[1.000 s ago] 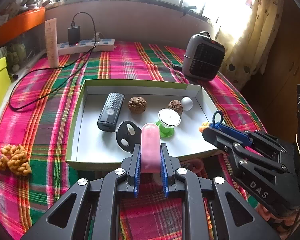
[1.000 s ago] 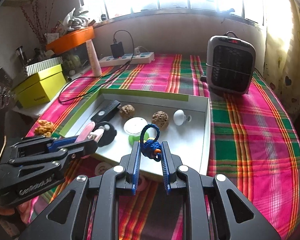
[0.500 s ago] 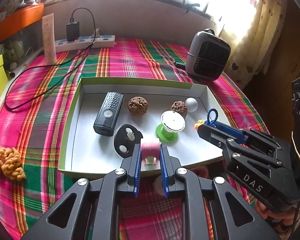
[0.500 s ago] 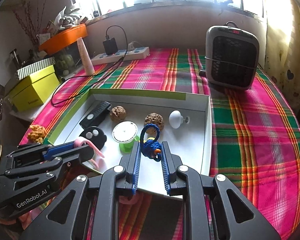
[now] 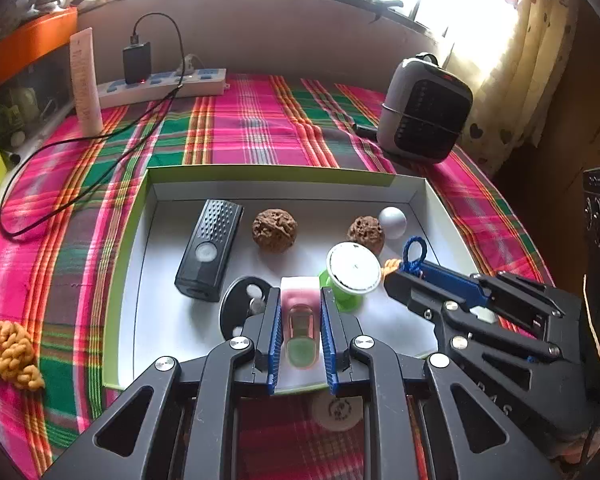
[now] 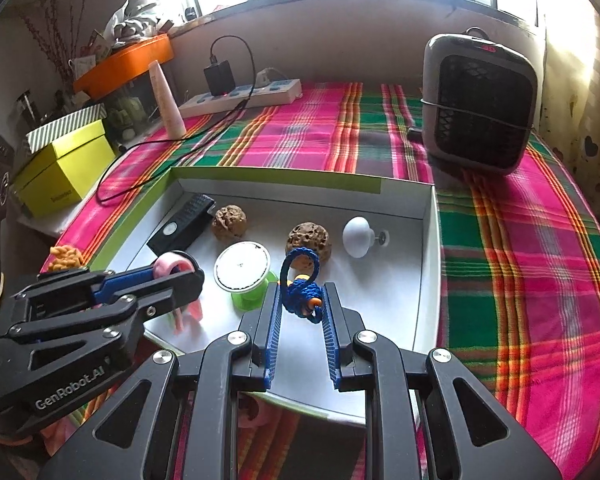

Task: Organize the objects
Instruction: 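Carry the lanyard and pink clip over the box with both tools, then open both tools to drop the pink clip and blue lanyard in the box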

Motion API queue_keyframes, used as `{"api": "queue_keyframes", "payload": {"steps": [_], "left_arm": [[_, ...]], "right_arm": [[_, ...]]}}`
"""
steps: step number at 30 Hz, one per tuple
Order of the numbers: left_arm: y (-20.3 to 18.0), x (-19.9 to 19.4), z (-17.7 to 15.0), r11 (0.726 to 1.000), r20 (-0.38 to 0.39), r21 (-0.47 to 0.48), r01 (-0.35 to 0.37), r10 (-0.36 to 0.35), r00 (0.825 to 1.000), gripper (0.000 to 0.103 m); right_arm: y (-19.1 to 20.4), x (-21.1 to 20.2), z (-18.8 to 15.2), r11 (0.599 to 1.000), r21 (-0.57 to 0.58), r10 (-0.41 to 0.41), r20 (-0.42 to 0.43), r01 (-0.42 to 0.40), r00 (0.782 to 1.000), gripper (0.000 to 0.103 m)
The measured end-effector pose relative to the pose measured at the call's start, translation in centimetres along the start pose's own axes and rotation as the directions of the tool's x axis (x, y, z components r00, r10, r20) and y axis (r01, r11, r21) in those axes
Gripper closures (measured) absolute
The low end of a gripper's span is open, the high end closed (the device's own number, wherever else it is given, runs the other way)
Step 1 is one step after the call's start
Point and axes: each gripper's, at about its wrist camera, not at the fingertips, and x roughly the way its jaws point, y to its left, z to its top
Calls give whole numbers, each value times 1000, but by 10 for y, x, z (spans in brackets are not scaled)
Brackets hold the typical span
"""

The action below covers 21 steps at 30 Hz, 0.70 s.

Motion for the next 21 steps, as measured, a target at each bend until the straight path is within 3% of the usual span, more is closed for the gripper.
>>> {"api": "queue_keyframes", "payload": {"steps": [21], "left_arm": [[1,17,10,1000,-22,7,-25,25,999,86]], "right_arm": [[2,15,3,1000,-15,2,-36,-2,999,82]]}}
